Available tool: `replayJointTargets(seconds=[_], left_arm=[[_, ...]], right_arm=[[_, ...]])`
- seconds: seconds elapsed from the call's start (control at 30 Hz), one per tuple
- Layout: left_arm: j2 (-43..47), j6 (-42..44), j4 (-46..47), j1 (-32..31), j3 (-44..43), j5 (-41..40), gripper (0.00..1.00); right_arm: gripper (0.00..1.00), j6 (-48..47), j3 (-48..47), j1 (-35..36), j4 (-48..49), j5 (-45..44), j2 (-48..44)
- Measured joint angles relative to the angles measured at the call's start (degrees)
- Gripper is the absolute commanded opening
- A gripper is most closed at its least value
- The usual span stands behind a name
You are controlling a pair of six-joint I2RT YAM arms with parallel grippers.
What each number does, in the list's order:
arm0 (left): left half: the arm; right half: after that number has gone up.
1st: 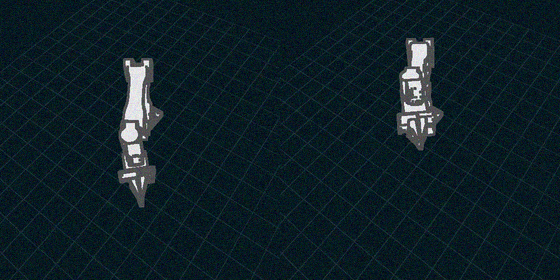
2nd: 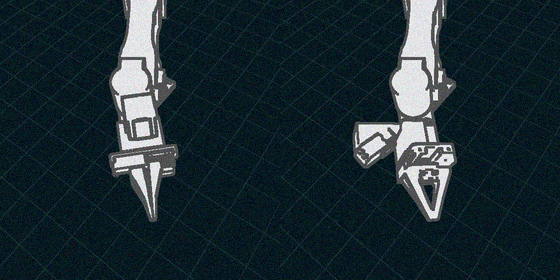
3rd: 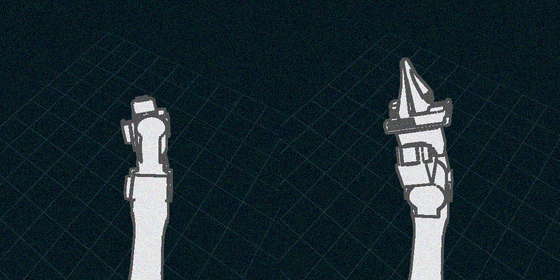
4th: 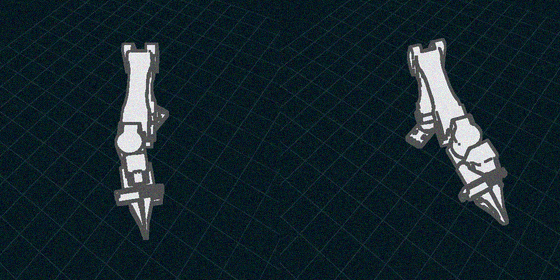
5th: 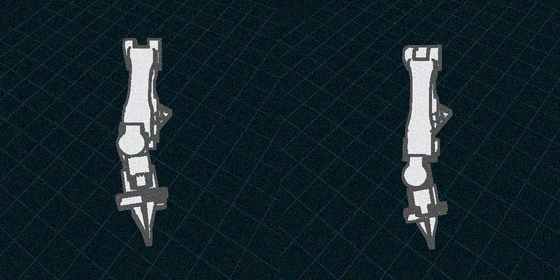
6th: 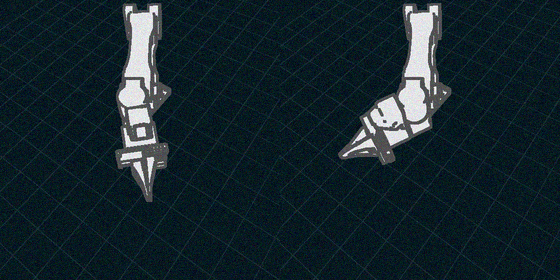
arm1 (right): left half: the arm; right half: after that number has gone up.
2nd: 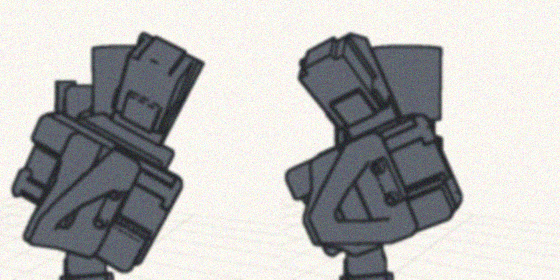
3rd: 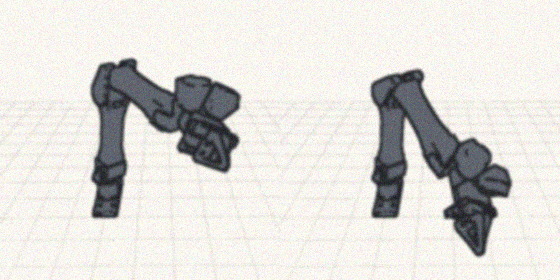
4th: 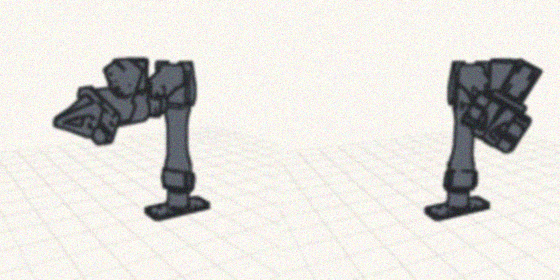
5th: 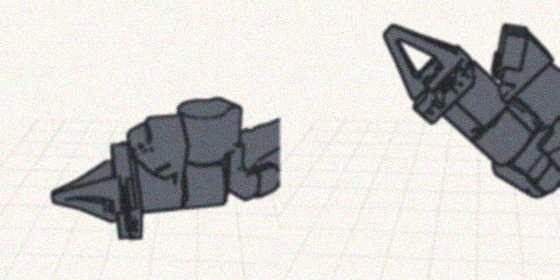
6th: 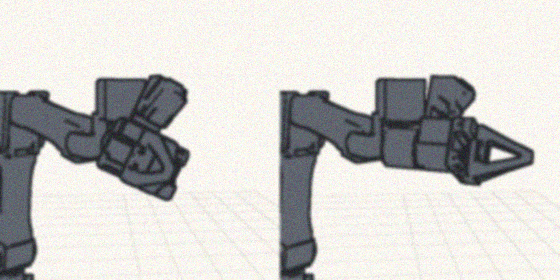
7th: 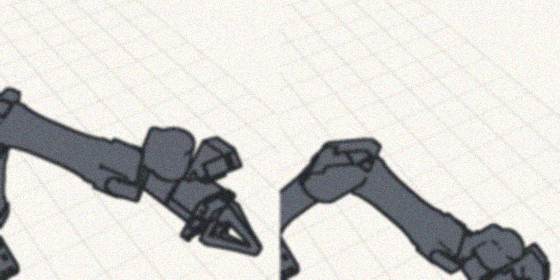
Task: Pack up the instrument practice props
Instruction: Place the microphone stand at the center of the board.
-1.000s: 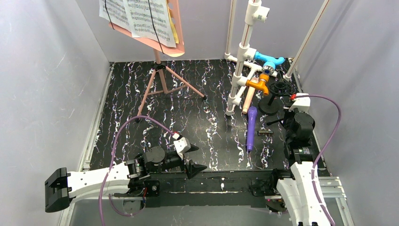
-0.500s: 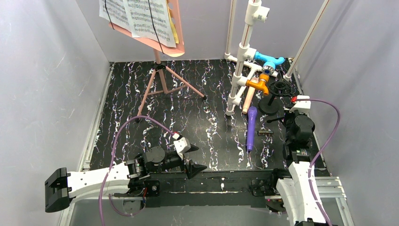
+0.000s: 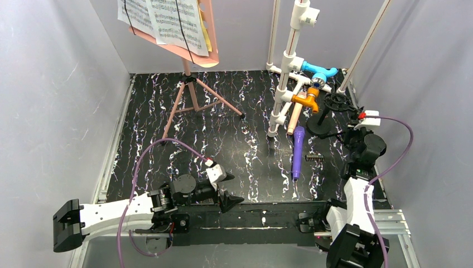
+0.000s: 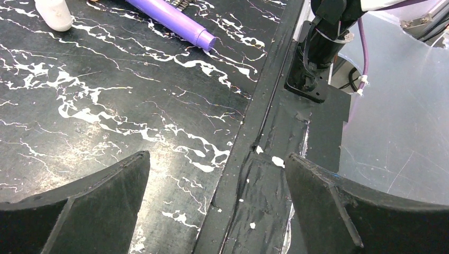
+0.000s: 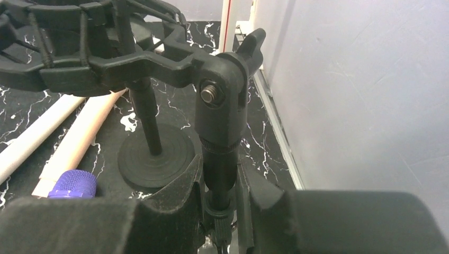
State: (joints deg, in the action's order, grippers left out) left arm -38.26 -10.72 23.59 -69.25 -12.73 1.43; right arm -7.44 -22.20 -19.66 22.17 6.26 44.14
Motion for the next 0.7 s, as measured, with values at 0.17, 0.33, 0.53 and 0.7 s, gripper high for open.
replayJointTargets(seconds=[0.17, 0.33, 0.53, 0.7], left_arm=[[0.59, 0.39, -0.09, 0.02, 0.00, 0.00, 0.98], [1.05, 0.72, -0.11, 0.00, 0.00, 0.00, 0.98], [1.57, 1.31, -0.15, 0.00, 0.00, 0.00, 0.98], [2.38, 1.73, -0.63, 0.02, 0.00, 0.00, 0.98]], right_arm=[[0.01, 0.63, 0.57, -0.61, 3.32, 1.53, 3.28], [0.01, 1.01, 0.70, -0.94, 5.16, 2.03, 5.27], [0.01, 1.20, 1.49, -1.66, 6.64, 2.12, 6.78], [0.01, 1.18, 1.53, -2.58, 7.82, 2.91, 8.04]])
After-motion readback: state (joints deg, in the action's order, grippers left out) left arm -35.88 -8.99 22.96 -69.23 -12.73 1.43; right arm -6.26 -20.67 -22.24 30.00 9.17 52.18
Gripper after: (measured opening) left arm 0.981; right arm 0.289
